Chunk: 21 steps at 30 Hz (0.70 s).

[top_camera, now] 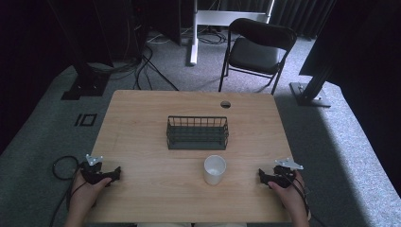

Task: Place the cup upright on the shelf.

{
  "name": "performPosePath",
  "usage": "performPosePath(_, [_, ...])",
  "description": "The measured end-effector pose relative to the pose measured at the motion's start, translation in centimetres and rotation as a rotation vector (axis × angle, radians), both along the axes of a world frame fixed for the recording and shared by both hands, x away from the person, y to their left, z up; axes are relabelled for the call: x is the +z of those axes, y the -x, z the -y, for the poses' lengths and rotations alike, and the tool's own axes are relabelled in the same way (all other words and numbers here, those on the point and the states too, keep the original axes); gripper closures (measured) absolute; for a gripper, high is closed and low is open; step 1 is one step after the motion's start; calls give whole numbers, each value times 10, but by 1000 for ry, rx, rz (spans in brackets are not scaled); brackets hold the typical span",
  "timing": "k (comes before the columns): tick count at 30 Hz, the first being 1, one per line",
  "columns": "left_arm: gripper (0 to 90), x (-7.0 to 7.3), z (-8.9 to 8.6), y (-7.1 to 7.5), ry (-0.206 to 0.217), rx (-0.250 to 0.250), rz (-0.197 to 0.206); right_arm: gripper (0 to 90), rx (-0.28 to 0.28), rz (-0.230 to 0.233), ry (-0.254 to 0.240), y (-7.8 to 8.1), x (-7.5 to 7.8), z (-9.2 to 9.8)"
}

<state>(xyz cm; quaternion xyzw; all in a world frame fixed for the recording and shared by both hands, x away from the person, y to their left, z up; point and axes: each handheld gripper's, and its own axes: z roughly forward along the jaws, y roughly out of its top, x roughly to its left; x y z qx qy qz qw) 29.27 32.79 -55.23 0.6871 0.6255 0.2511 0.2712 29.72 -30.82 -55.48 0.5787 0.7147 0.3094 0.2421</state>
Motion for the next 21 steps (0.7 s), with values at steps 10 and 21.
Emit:
performPosePath(10, [2, 0, 0, 0, 1, -2, -1, 108, -1, 0, 0, 0, 0, 0])
performPosePath(21, [2, 0, 0, 2, -2, -12, -3, 108, -1, -1, 0, 0, 0, 0])
